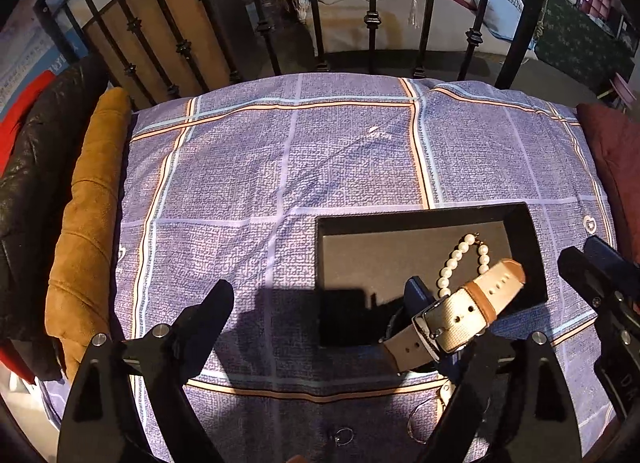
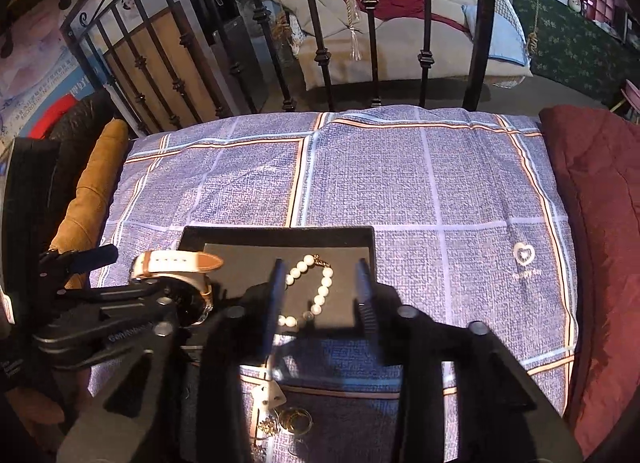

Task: Organize jewelry
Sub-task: 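Lower the pearl bracelet into the black box and open the right gripper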

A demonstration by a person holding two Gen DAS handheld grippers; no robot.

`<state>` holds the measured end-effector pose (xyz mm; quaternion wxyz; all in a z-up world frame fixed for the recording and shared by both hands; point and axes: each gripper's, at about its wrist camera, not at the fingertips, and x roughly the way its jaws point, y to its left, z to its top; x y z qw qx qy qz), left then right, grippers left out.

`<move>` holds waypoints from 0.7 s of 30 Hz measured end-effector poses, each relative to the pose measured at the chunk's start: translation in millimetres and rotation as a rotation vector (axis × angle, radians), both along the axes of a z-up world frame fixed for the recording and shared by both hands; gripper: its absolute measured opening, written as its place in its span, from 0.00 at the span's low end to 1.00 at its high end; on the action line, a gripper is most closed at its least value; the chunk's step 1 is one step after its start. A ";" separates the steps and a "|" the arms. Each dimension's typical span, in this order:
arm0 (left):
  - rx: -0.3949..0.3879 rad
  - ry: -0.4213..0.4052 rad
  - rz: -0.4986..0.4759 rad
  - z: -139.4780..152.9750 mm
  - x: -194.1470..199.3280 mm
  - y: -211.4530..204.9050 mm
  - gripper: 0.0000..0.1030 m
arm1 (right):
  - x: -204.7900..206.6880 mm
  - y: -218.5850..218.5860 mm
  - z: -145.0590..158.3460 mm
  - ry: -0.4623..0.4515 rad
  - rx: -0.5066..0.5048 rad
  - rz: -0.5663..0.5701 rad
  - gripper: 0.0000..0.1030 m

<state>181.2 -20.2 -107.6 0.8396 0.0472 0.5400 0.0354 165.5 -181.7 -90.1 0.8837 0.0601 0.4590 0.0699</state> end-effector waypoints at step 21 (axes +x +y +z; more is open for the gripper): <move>-0.048 0.125 0.009 -32.8 -91.3 42.9 0.88 | -108.6 5.7 -44.0 0.150 -0.021 -0.023 0.61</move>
